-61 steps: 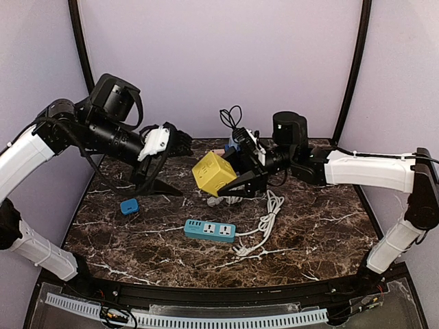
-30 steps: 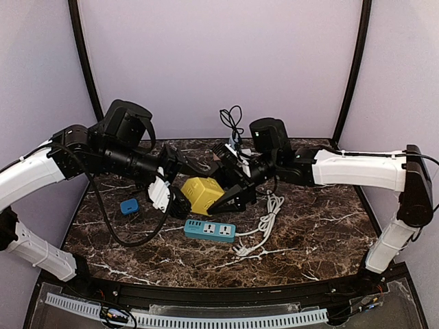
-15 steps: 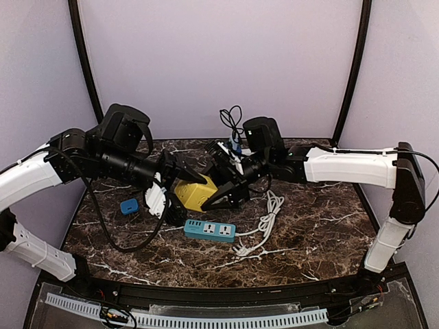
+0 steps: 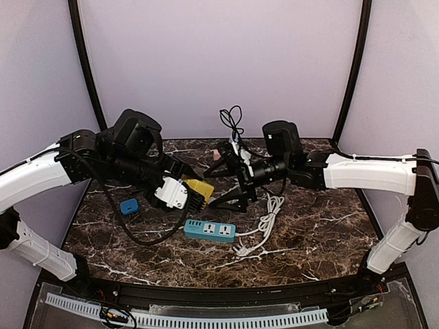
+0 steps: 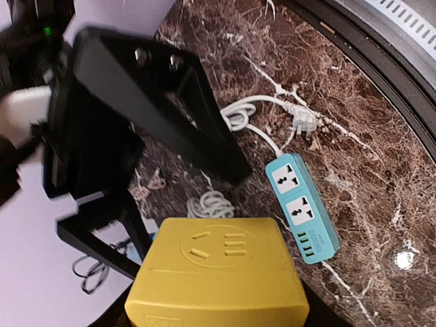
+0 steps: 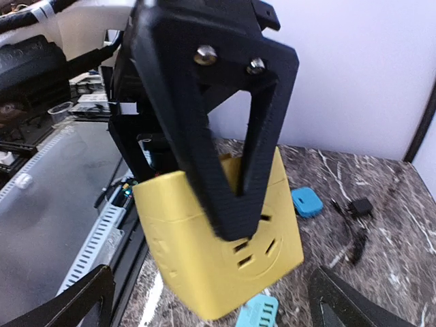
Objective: Insert the plug
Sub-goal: Adjust the plug, then insert the plug into the socket.
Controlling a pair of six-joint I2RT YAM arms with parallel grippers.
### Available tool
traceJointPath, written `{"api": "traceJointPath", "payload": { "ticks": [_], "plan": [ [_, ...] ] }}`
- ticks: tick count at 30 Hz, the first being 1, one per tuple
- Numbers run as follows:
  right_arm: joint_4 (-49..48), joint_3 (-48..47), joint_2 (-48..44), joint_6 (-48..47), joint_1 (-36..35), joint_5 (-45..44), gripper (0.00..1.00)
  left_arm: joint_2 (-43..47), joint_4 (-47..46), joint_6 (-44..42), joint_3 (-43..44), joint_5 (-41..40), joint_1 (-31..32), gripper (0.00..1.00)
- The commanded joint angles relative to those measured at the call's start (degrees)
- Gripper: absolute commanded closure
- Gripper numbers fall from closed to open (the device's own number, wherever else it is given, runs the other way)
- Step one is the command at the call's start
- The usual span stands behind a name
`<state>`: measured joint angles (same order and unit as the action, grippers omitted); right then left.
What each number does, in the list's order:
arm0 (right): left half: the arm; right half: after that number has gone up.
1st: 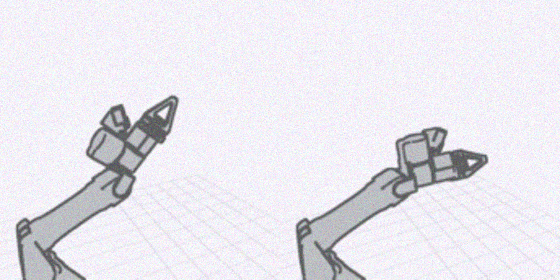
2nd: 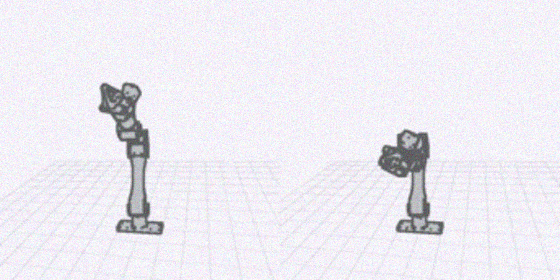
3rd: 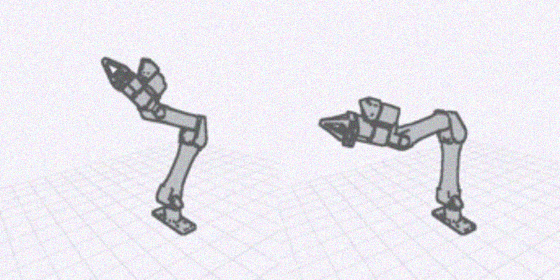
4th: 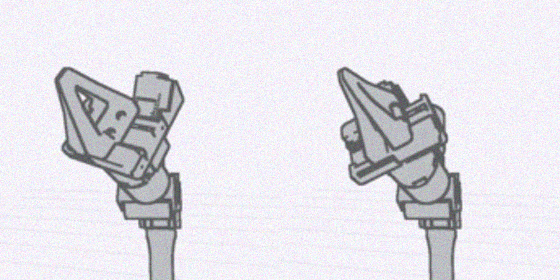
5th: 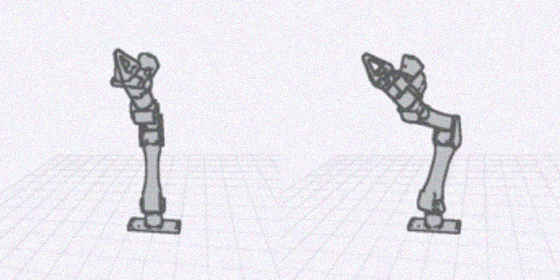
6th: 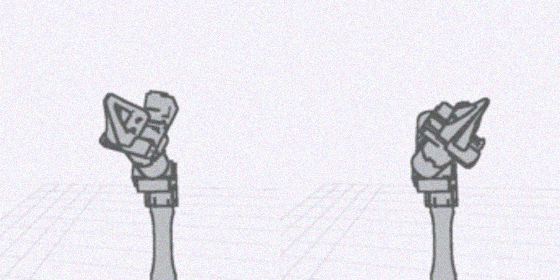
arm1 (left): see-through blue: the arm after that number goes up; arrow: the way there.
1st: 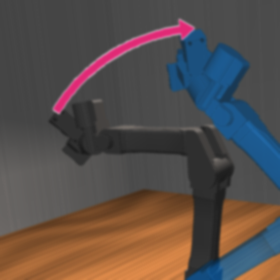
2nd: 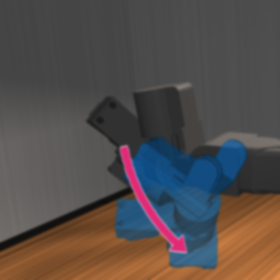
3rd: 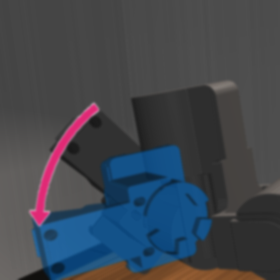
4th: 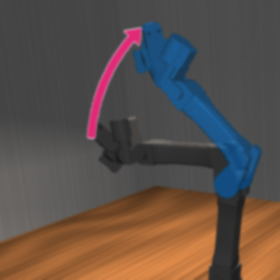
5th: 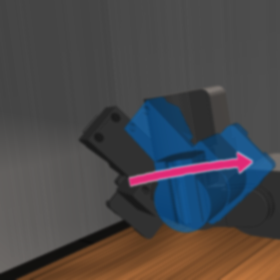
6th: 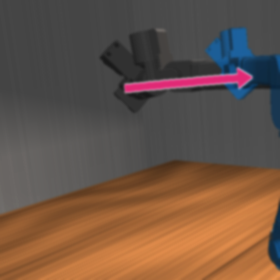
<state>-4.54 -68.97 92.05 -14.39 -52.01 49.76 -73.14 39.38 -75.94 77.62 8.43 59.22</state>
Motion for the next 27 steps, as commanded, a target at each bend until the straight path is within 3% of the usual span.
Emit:
{"api": "traceJointPath", "payload": {
  "ticks": [1,4,8,18,27],
  "plan": [
    [-3.9,7.8,-7.5,0.8,1.1,-14.3,0.01,-7.1,7.8,17.7,2.2,-12.2,0.1,0.99],
    [-4.5,11.7,-9.7,2.8,2.4,-19.7,0.01,-12.6,14.7,27.0,6.3,-13.2,0.1,0.99],
    [-5.0,15.1,-10.3,5.3,5.1,-20.0,0.02,-19.4,17.8,31.8,10.0,-10.7,-0.4,0.99],
    [-7.1,22.9,-14.1,6.7,10.5,-17.6,0.01,-35.4,23.0,33.9,21.6,-1.7,-6.8,0.99],
    [-10.7,27.1,-16.4,7.8,13.7,-14.5,0.01,-38.8,25.9,28.0,23.1,6.9,-7.2,0.99]
  ]
}}
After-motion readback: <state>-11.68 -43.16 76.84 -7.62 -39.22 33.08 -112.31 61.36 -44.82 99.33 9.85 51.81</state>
